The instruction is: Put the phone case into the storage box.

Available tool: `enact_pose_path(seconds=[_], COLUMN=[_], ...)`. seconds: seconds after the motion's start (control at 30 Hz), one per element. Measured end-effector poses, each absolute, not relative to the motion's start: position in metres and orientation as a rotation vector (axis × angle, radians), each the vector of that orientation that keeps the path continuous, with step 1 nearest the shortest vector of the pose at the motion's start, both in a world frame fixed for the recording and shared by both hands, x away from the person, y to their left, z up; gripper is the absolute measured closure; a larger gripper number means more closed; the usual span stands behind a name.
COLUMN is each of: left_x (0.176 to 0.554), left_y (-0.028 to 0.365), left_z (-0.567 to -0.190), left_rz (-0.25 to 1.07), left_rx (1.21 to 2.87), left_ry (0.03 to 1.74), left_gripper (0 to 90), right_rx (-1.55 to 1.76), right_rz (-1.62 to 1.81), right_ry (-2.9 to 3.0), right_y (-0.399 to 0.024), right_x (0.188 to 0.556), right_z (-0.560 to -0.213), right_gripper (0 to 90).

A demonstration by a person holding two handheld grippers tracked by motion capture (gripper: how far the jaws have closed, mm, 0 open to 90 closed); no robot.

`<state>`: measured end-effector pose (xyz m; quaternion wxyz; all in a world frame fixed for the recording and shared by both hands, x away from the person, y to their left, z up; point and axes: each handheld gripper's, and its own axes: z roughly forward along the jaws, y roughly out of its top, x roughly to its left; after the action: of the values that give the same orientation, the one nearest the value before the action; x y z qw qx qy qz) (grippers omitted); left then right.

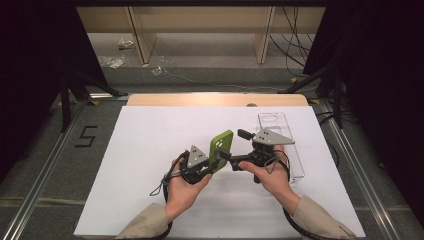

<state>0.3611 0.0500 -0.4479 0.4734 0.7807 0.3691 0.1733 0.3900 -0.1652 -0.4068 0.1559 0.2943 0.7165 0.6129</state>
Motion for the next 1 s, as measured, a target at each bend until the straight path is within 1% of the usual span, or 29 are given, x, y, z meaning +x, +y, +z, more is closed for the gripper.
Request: enact_pose_path(seconds=[1.0], left_x=[0.361], left_y=[0.031], left_z=[-0.45], left_rz=[0.425], left_rx=[1.919], left_ry=[0.909], left_gripper=[76.6], right_rx=[0.898], right_rz=[1.703], right_ry=[2.032], right_y=[-0.159], right_x=[0.391], right_z=[-0.414], right_gripper=[4.8])
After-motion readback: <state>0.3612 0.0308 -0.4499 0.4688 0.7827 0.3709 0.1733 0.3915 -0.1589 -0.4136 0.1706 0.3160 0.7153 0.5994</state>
